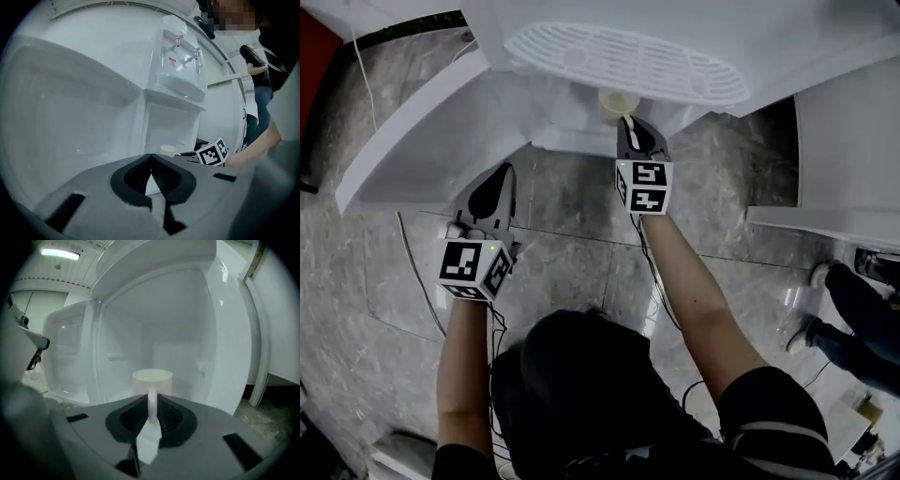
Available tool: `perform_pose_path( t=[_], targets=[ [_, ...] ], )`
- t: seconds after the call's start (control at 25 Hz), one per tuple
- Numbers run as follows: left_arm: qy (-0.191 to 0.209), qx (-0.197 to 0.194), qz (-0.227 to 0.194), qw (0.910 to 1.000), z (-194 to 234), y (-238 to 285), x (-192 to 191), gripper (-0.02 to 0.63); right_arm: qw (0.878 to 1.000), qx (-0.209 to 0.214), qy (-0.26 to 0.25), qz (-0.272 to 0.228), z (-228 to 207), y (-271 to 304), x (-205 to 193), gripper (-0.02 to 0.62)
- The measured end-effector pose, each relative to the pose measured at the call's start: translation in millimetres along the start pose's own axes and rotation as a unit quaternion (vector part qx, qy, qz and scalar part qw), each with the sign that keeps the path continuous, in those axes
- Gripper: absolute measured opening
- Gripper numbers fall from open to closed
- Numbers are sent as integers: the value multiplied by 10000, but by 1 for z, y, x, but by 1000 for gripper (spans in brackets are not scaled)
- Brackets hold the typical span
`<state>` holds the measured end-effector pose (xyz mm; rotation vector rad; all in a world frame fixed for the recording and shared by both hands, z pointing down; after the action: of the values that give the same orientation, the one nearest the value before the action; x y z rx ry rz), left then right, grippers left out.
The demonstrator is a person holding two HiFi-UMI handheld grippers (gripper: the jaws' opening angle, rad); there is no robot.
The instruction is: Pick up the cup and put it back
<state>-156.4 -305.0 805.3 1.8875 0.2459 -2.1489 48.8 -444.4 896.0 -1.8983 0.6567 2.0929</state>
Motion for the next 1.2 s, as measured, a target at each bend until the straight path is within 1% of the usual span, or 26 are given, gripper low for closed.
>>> perform_pose_path(
  t=[0.16, 0.36, 0.48, 0.52, 0.56, 0.6, 0.64, 0.72, 0.8, 0.92, 1.04, 1.16, 1.2],
  targets=[
    [-33, -21, -38, 10000, 2, 1, -8, 8, 9998, -181, 56, 61, -1, 13, -12, 46],
    [-43, -68, -95, 9999, 3, -12, -11, 9, 9992, -378, 107, 58, 2, 10, -22, 48],
    [-83, -56, -154, 9998, 4, -24, -8, 8, 9989, -436, 78, 178, 3, 6, -22, 49],
    [-115, -37, -170, 9998, 4, -28, -5, 9, 9989, -413, 26, 230, 4, 4, -19, 108],
    [-155, -13, -174, 9997, 4, -33, -2, 9, 9988, -389, -30, 284, 5, -2, -15, 209],
    [-193, 10, -164, 9997, 4, -39, 3, 8, 9987, -377, -91, 342, 7, -10, -8, 245],
    [-213, 23, -145, 9997, 2, -47, 10, 8, 9984, -373, -159, 387, 10, -21, 2, 244],
    [-197, 9, -111, 9997, -5, -62, 35, 8, 9983, -321, -286, 382, 17, -48, 31, 242],
    [-202, -36, -82, 9998, -15, -81, 67, 9, 9987, -234, -316, 330, 27, -80, 68, 233],
    [-258, -95, -9, 9996, -35, -109, 119, 9, 9994, -181, -132, 258, 40, -129, 130, 227],
    [-262, -157, -23, 9995, -60, -131, 183, 9, 9998, -192, -2, 112, 48, -171, 202, 205],
    [-242, -254, -172, 9992, -86, -154, 252, 8, 9996, -241, 62, -105, 57, -214, 275, 157],
    [-220, -306, -234, 9990, -95, -162, 275, 9, 9994, -270, 76, -190, 61, -228, 299, 126]
  ],
)
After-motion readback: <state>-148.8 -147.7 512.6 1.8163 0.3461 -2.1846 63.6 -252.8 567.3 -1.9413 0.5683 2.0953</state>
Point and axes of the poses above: the fingertips, and each gripper's own axes: y forward along the fingers, z to its left, x out of its top, the point moved 2 cm from there along -y, backward along the fingers, and after that the axes turned 12 degrees about -z, right-handed, at the moved point
